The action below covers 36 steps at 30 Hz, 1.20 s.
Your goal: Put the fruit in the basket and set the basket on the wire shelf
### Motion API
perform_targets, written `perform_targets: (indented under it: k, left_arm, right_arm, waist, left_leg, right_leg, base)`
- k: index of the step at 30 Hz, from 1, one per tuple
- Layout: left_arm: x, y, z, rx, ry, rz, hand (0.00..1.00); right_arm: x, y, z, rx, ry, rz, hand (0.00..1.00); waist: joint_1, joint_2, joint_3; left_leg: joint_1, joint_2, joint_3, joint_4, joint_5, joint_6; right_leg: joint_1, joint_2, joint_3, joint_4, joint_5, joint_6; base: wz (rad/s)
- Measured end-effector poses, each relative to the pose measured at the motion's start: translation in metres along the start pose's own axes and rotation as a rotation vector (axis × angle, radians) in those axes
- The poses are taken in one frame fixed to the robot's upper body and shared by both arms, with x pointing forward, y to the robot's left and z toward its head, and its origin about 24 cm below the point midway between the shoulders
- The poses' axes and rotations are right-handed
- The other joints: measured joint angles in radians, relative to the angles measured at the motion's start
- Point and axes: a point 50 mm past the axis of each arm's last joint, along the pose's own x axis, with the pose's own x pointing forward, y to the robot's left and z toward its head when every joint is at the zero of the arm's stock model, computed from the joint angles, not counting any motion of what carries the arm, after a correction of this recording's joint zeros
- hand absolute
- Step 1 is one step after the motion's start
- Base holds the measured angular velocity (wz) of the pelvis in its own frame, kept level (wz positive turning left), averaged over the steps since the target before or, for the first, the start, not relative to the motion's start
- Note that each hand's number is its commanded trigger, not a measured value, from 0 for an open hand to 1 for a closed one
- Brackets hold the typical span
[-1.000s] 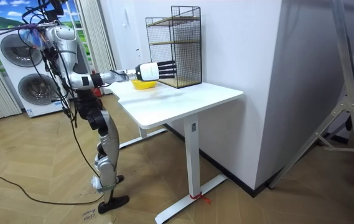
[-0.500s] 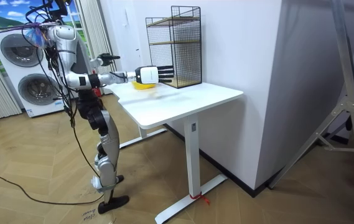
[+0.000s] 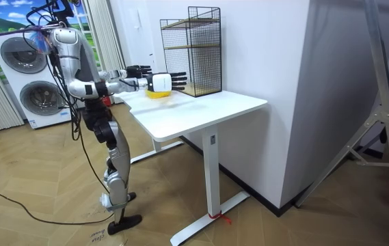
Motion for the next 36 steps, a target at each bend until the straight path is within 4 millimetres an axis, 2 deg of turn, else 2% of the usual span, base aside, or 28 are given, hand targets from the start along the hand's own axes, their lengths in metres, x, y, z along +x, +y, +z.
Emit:
perform_targets:
  k: [3,10,18,22,26,36]
  left_arm:
    - [-0.001,-0.004,-0.005,0.001,0.024,-0.036,0.0]
    - [-0.003,-0.012,-0.029,-0.003,0.134,-0.106,0.0]
    - [-0.004,-0.014,-0.036,-0.018,0.162,-0.128,0.0]
    - [0.0,-0.018,-0.035,-0.031,0.157,-0.139,0.0]
    - [0.002,-0.019,-0.044,-0.034,0.192,-0.144,0.0]
    - [0.0,-0.023,-0.05,-0.034,0.218,-0.163,0.0]
  right_arm:
    - [0.002,0.002,-0.003,0.008,0.011,0.008,0.0]
    - [0.002,0.025,-0.016,0.028,0.06,0.115,0.0]
    - [0.004,0.03,-0.013,0.037,0.049,0.159,0.0]
    - [0.006,0.039,-0.011,0.083,0.045,0.192,0.0]
    - [0.005,0.045,-0.013,0.118,0.054,0.217,0.0]
    - [0.006,0.049,-0.012,0.129,0.053,0.235,0.0]
  waist:
    - [0.0,-0.001,0.0002]
    - [0.0,-0.006,0.0032]
    - [0.007,-0.008,0.0033]
    - [0.007,-0.008,0.0033]
    - [0.009,-0.01,0.0042]
    - [0.008,-0.011,0.0053]
  left_leg:
    - [0.004,0.0,0.002,-0.002,0.0,0.0]
    - [0.016,0.002,0.02,-0.007,0.001,0.0]
    - [0.016,0.004,0.03,-0.007,0.001,0.001]
    - [0.017,0.012,0.038,-0.01,0.001,0.0]
    - [0.02,0.012,0.04,-0.011,0.001,0.0]
    - [0.018,0.013,0.045,-0.011,0.001,0.001]
  right_leg:
    - [0.002,0.0,0.001,0.0,0.0,0.0]
    - [0.014,-0.002,0.002,-0.001,0.0,0.0]
    - [0.003,0.0,0.014,0.0,0.0,0.0]
    - [0.002,0.001,0.021,0.001,0.001,-0.001]
    - [0.007,0.001,0.024,0.001,0.002,-0.001]
    - [0.005,0.001,0.028,0.001,0.002,0.0]
  base:
    - [0.0]
    - [-0.03]
    - [-0.05]
    - [-0.04]
    - [0.0]
    - [0.0]
